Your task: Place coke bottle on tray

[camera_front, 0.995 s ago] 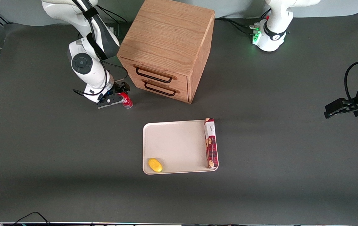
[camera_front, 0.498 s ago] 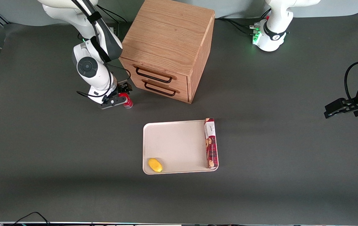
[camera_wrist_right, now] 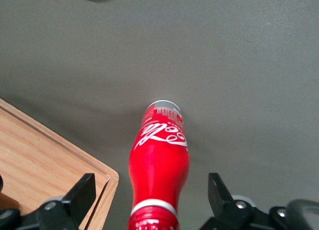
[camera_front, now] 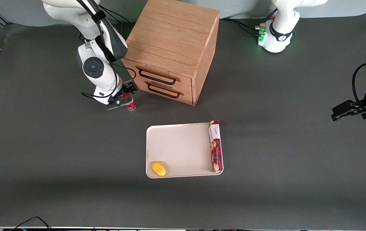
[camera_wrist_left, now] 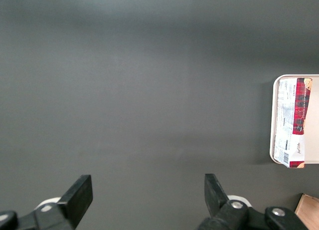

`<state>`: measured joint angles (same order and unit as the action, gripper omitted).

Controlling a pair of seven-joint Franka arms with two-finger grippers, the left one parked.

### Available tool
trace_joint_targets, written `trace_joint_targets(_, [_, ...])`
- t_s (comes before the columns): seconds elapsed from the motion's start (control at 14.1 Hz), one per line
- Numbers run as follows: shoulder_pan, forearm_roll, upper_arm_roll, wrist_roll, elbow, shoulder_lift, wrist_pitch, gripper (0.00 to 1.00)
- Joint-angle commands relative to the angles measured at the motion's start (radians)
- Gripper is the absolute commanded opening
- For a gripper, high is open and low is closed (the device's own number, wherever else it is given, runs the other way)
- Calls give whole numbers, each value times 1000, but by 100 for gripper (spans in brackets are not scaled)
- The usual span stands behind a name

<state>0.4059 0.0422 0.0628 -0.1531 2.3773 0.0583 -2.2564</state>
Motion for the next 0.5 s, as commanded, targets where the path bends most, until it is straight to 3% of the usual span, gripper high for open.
trace_joint_targets(0.0, [4,11,0,13,8,-18,26,100])
trace_joint_targets(0.14, [4,11,-1,17,8,-22,29,100])
trace_joint_targets(0.21, [4,11,-1,18,8,-22,29,92])
trace_joint_targets(0.43, [4,11,-1,35,3,-22,32,43])
